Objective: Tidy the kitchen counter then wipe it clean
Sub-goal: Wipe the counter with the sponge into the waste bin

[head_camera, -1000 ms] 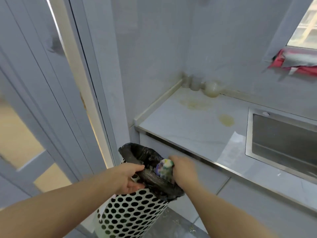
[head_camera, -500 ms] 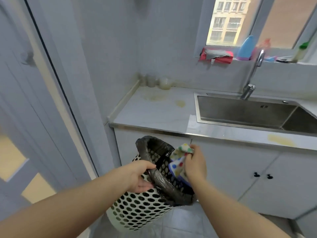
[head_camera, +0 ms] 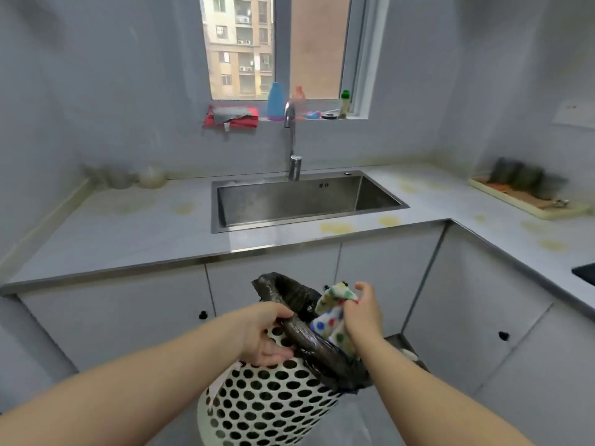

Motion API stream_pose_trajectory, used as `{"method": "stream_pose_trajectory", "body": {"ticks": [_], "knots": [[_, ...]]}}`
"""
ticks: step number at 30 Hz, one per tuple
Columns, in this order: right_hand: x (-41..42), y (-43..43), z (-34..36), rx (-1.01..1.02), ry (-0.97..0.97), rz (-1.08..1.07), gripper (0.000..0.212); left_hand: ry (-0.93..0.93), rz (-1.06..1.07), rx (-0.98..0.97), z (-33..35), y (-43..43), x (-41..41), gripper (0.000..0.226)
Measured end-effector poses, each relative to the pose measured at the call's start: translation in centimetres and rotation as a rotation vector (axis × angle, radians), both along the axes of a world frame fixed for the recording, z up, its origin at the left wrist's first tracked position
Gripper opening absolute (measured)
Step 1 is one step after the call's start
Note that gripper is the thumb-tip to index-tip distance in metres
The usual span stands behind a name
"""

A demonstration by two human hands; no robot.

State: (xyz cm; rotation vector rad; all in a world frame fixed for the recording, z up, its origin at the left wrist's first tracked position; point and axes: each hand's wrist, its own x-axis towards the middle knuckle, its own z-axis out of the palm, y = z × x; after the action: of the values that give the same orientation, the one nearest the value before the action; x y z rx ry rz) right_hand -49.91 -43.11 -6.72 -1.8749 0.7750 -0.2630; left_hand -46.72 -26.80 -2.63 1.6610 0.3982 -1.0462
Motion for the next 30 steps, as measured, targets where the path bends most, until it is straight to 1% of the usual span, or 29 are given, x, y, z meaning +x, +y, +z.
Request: {"method": "stream_pose_trajectory", "body": {"ticks": [4,6,7,9,12,16,19,22,23,26,28,30], "knots": [[-2.5,-9.0,0.0,0.11,-0.052,-0.146,0.036,0.025,-0.012,-0.032,0.2,-8.9,-1.1,0.057],[-3.3,-12.7,0.0,0.196,-0.107,-0.221,0.027,0.021,0.003,-0.049,0.6,-12.7,-1.5,0.07],[-3.8,-15.0,-0.1,0.232,-0.13,-0.26,0.022,0.023,0.016,-0.059,0.5,-15.2,-1.8,0.072],[-4.6,-18.3,0.2,0.296,-0.168,-0.319,0.018,-0.022,0.017,-0.057,0.3,-18.8,-2.0,0.063],[-5.4,-22.6,0.8,0.323,-0.182,-0.371,0.017,-0.077,-0.019,-0.02,-0.1,-23.5,-1.9,0.045],[-5.8,-27.4,0.4,0.338,-0.185,-0.421,0.016,-0.083,-0.053,-0.038,0.3,-29.4,-1.6,0.033],[-5.1,-30.4,-0.3,0.346,-0.166,-0.47,0.014,-0.113,-0.1,-0.001,0.3,-33.4,-0.7,0.024],[-3.8,-33.6,-0.2,0.334,-0.159,-0.504,0.019,-0.072,-0.103,0.011,0.2,-36.8,1.7,0.016],[-3.2,-34.7,-0.1,0.328,-0.155,-0.51,0.021,-0.045,-0.089,0.008,0.1,-37.9,2.7,0.014],[-0.9,-37.9,0.4,0.307,-0.171,-0.525,0.021,0.035,-0.042,-0.016,-0.7,-41.2,6.0,0.024],[0.9,-40.0,0.6,0.281,-0.156,-0.531,0.02,0.063,-0.049,-0.011,-1.4,-43.4,7.7,0.02],[2.9,-42.0,0.7,0.263,-0.148,-0.542,0.017,0.066,-0.102,-0.003,-1.9,-45.6,9.5,0.017]]}}
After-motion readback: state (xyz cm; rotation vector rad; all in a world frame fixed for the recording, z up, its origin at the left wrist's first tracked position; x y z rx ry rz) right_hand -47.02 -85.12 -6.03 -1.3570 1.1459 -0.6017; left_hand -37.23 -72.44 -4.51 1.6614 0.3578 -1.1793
